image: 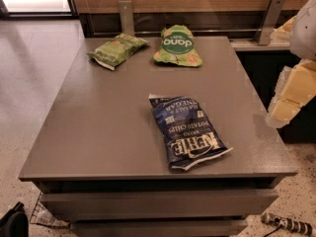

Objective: Move blue chip bag near green rice chip bag

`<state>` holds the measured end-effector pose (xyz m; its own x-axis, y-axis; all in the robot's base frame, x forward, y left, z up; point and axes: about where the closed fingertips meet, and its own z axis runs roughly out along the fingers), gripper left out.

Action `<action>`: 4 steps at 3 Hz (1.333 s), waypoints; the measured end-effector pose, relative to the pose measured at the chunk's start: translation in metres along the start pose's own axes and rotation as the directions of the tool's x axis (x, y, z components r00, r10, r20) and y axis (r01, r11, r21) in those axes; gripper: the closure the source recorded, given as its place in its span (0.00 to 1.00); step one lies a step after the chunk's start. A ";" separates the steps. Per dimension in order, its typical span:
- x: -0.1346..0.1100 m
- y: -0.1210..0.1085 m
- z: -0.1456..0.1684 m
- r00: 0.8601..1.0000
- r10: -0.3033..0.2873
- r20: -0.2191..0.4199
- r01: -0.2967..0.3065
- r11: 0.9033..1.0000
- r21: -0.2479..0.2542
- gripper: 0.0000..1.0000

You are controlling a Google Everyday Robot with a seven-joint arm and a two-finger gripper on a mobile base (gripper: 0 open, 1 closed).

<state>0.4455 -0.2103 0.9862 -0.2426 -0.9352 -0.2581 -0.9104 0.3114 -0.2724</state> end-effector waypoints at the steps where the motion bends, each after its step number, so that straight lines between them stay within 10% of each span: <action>1: -0.020 0.000 0.017 0.993 0.088 0.080 -0.087 0.996 -0.020 0.00; 4: -0.127 0.012 0.123 0.918 0.292 0.267 -0.296 0.955 -0.027 0.00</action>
Offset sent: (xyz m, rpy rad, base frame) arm 0.0622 0.1314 -0.0591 0.4831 0.0415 -0.2368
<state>0.5062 -0.0668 0.9018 -0.3992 -0.7227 -0.5642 -0.8064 0.5695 -0.1590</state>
